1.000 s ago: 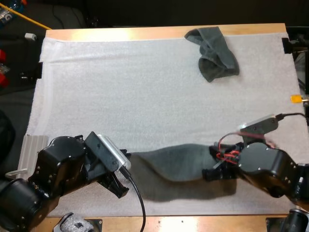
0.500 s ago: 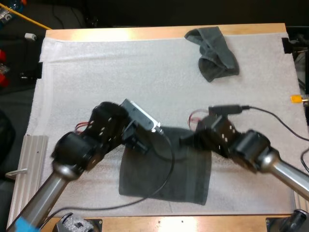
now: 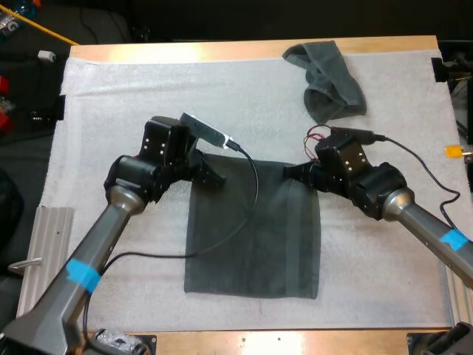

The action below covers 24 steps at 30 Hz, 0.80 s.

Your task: Pick towel from pile, fold and stack

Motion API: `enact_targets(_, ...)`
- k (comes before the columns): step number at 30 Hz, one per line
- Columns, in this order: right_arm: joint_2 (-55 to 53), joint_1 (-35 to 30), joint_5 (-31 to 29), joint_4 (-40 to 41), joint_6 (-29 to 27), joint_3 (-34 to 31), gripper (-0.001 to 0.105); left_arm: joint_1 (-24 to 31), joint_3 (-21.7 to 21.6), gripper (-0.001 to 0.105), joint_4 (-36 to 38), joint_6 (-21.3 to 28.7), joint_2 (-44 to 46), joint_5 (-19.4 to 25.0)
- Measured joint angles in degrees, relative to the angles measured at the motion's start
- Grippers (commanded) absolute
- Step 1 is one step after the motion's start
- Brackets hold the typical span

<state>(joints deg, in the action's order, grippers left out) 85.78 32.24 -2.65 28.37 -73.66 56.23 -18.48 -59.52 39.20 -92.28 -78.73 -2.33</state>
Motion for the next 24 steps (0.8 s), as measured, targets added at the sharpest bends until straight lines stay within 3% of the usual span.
enact_targets(5,3.13,-2.03,0.45,-4.33,-3.79,0.00,0.000,3.86,0.11,0.000,-3.38,0.00,-4.23,-0.88)
enact_targets(14,5.76,-3.43,1.12,-12.50,-5.18,0.00,0.000,7.96,0.06,0.000,-8.54,0.00,-7.24,-5.81)
enact_targets(16,5.75,-3.43,1.09,-13.06,-5.23,0.00,0.006,7.96,0.06,0.001,-8.83,0.00,-7.56,-6.36)
enact_targets(18,5.75,-3.51,0.75,-13.60,-6.09,0.00,0.022,7.96,0.06,0.006,-8.90,0.00,-7.62,-6.64)
enact_targets(22,5.75,-3.63,0.20,-15.81,-6.59,0.00,0.076,8.06,0.06,0.036,-9.32,-0.64,-7.61,-7.27)
enact_targets(24,5.75,-3.63,0.02,-16.61,-6.66,0.14,0.086,8.19,-0.23,0.047,-9.36,-1.26,-7.61,-7.38)
